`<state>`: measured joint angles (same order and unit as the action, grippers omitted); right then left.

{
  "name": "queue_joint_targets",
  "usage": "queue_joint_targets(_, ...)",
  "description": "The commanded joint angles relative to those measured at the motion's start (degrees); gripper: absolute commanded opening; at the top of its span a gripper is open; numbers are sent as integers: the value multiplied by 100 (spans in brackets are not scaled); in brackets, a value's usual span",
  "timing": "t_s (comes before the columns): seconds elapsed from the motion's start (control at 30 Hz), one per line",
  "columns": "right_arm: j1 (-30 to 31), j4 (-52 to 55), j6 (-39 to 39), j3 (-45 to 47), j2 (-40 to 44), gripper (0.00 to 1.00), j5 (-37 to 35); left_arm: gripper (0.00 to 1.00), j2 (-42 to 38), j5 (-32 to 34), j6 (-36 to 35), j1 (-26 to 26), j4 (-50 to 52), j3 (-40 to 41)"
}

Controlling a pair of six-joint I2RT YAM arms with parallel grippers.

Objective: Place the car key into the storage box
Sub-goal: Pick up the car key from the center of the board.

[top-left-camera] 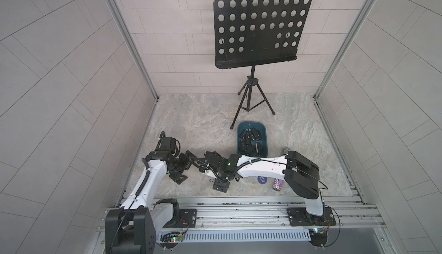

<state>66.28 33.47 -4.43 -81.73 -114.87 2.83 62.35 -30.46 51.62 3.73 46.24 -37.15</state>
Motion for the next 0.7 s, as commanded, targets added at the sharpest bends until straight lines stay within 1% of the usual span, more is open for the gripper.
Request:
queue_joint_targets(0.0, 32, 319, -204, -242, -214, 91, -219, 100, 192, -296, -412, 143, 195, -203)
queue_joint_targets(0.13, 25, 477, -148, -430, -473, 87, -232, 100, 376, -459, -380, 165, -12, -122)
queue_joint_targets(0.23, 25, 502, -155, -431, -578, 83, -208, 100, 371, -495, -419, 202, -28, -75)
queue_joint_targets(0.37, 28, 619, -164, -483, -657, 73, -252, 100, 283, -555, -477, 299, -16, -66)
queue_joint_targets(0.53, 27, 668, -224, -389, -642, 65, -314, 100, 289, -603, -503, 385, -14, -42)
queue_joint_targets(0.63, 25, 676, -228, -330, -642, 56, -288, 99, 256, -606, -499, 409, -14, 6)
queue_joint_targets(0.67, 29, 666, -226, -311, -642, 55, -292, 100, 244, -619, -495, 417, -10, 18)
